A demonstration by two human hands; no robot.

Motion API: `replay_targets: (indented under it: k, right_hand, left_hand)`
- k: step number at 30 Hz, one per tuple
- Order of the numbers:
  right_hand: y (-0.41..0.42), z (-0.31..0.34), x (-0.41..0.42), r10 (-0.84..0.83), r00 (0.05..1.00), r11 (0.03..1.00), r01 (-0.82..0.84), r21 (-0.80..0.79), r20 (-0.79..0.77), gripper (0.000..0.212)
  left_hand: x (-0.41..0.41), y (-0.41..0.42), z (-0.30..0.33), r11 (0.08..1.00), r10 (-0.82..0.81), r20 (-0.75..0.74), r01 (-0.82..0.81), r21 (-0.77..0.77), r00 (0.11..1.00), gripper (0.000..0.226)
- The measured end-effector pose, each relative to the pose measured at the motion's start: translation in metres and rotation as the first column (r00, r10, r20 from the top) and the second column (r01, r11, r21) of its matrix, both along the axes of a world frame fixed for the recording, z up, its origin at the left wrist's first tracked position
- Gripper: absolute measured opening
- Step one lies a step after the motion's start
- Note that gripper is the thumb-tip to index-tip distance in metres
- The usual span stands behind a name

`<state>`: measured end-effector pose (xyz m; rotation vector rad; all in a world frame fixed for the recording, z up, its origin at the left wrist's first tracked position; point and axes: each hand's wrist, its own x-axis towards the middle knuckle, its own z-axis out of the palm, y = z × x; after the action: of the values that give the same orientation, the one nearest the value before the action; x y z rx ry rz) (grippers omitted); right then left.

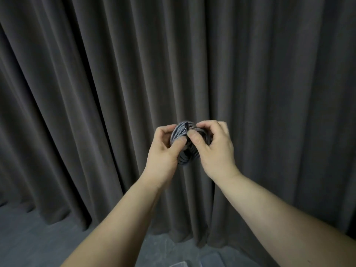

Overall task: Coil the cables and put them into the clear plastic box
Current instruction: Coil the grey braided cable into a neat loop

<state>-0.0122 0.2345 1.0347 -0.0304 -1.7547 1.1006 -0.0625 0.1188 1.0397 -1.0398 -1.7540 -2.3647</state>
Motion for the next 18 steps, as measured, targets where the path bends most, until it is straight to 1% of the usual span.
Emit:
replay_targets:
  k: [3, 5, 6, 7, 9, 11, 13, 15, 16, 18]
  right_hand:
    - [-0.0022, -0.0024, 0.0007, -0.131, 0.991, 0.991, 0.131, 0.001, -0.014, 0.044]
    - [-0.0031, -0.0027, 0.0011, -0.161, 0.986, 0.987, 0.161, -0.002, -0.045, 0.042]
    - [-0.0031, -0.0035, 0.0005, -0.132, 0.990, 0.991, 0.132, -0.013, -0.052, 0.036]
    - [-0.0033, -0.0033, 0.0000, -0.055, 0.997, 0.998, 0.053, -0.045, -0.055, 0.028]
    - [-0.0043, -0.0016, -0.0013, 0.165, 0.984, 0.972, -0.173, -0.161, -0.063, 0.016]
    - [-0.0040, 0.0003, -0.0024, 0.307, 0.947, 0.904, -0.321, -0.283, -0.093, 0.013]
    - [-0.0057, 0.0020, -0.0020, 0.407, 0.903, 0.809, -0.425, -0.406, -0.134, 0.013]
    - [-0.0070, 0.0018, -0.0023, 0.454, 0.879, 0.743, -0.465, -0.482, -0.150, 0.021]
    - [-0.0074, 0.0012, -0.0020, 0.454, 0.880, 0.734, -0.458, -0.502, -0.140, 0.029]
    - [-0.0071, 0.0000, -0.0013, 0.429, 0.900, 0.758, -0.405, -0.511, -0.078, 0.040]
  left_hand:
    - [0.0062, 0.0039, -0.0026, 0.997, 0.073, -0.054, -0.073, 0.014, 0.996, 0.032]
    - [0.0064, 0.0050, -0.0025, 0.994, 0.104, -0.073, -0.102, 0.031, 0.992, 0.031]
    - [0.0055, 0.0052, -0.0020, 0.993, 0.113, -0.080, -0.111, 0.035, 0.990, 0.032]
    - [0.0047, 0.0056, -0.0011, 0.993, 0.114, -0.087, -0.112, 0.035, 0.990, 0.033]
    - [0.0040, 0.0056, -0.0006, 0.995, 0.103, -0.094, -0.101, 0.026, 0.990, 0.034]
    - [0.0044, 0.0048, -0.0012, 0.995, 0.099, -0.113, -0.098, 0.013, 0.989, 0.034]
    - [0.0057, 0.0041, -0.0021, 0.994, 0.107, -0.145, -0.110, -0.013, 0.984, 0.032]
    - [0.0087, 0.0043, -0.0031, 0.993, 0.111, -0.167, -0.116, -0.025, 0.980, 0.030]
    - [0.0096, 0.0038, -0.0043, 0.992, 0.113, -0.170, -0.120, -0.027, 0.979, 0.029]
    - [0.0103, 0.0029, -0.0079, 0.991, 0.122, -0.158, -0.129, -0.039, 0.980, 0.029]
